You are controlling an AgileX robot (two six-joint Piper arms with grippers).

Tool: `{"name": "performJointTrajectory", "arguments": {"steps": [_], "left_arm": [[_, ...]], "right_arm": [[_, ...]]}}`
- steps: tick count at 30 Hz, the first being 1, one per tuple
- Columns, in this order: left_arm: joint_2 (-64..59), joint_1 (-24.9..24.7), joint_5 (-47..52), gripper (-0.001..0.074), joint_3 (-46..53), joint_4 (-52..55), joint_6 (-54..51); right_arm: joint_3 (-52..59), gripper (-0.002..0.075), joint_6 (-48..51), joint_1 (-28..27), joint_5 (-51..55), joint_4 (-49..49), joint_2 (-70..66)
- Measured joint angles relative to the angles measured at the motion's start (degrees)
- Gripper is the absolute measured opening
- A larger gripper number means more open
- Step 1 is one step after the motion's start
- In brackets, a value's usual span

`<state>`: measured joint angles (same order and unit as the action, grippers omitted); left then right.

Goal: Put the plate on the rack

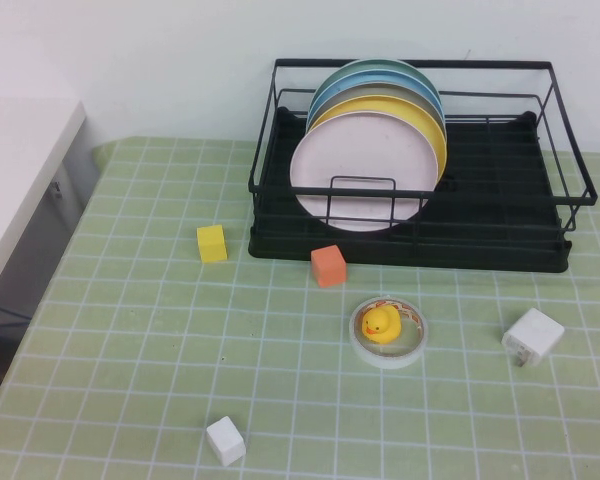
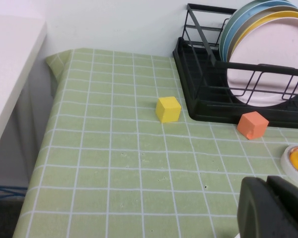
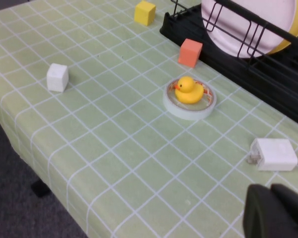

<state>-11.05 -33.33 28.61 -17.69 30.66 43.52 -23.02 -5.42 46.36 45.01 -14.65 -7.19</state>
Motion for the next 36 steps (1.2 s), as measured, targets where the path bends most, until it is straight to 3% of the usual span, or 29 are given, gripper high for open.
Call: {"name": "performJointTrajectory", "arguments": {"steps": [26,29,36], "left_arm": [[0.77,0.62,-0.12,-0.0001,0.61,0.33,0.0],[3.37,4.25,-0.12,-0.0001,1.17,-4.27,-1.91],[9.34,18.79,-10.44,-0.0001,7.21,-19.53,-20.71]], "right_arm": [[0.0,-0.0002,-0.13,0.0,-0.41,0.0,0.0],[0.0,-0.0002,-0.13,0.0,-0.41,0.0,0.0],[0.0,-0.0002,-0.22,0.0,-0.41,0.0,0.02]]}}
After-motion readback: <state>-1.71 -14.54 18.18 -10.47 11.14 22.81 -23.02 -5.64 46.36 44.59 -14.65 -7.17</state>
